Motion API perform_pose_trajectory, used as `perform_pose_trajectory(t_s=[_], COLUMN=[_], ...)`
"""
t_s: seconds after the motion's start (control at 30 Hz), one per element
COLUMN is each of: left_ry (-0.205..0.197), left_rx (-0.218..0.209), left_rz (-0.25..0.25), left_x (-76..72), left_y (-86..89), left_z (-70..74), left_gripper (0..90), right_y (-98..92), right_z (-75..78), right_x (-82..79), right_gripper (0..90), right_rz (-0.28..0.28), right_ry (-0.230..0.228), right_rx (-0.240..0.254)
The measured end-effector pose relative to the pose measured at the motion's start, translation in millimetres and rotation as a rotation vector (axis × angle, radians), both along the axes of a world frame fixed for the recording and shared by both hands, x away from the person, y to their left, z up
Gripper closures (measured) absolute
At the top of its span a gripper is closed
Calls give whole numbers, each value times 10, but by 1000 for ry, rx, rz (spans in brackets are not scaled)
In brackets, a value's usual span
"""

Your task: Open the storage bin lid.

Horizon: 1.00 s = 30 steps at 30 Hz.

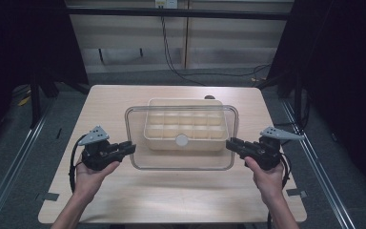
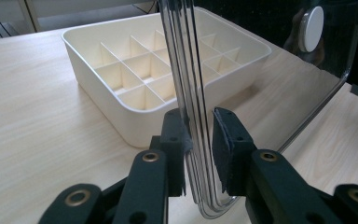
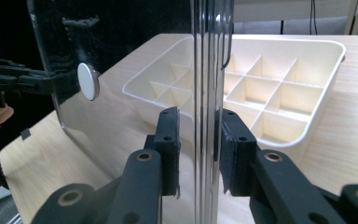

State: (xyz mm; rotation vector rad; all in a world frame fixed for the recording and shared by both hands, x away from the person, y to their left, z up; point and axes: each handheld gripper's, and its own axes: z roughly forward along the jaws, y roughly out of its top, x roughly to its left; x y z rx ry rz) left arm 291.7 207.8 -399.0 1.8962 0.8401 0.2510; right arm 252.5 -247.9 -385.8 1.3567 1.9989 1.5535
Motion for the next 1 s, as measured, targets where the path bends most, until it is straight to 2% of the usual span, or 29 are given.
perform_pose_trajectory(t_s=[0.17, 0.33, 0.47, 0.57, 0.87, 1.0], left_ry=[22, 20, 29, 33, 59, 67], left_rx=[3, 23, 12, 24, 35, 17], left_rz=[-12, -26, -31, -32, -45, -45], left_x=[-91, -143, -181, -223, -351, -391], left_y=[-2, 13, 20, 28, 18, 27], left_z=[-67, -74, -85, -103, -191, -245], left_gripper=[751, 750, 752, 752, 756, 758], right_y=[-11, -18, -19, -15, -26, -24], right_z=[-55, -95, -115, -143, -283, -323], right_x=[-81, -177, -230, -273, -407, -444], right_gripper=[714, 719, 721, 722, 719, 718], right_rz=[7, 15, 22, 25, 25, 28], right_ry=[11, 24, 31, 37, 68, 71], right_rx=[-14, -7, -1, -2, -9, -5])
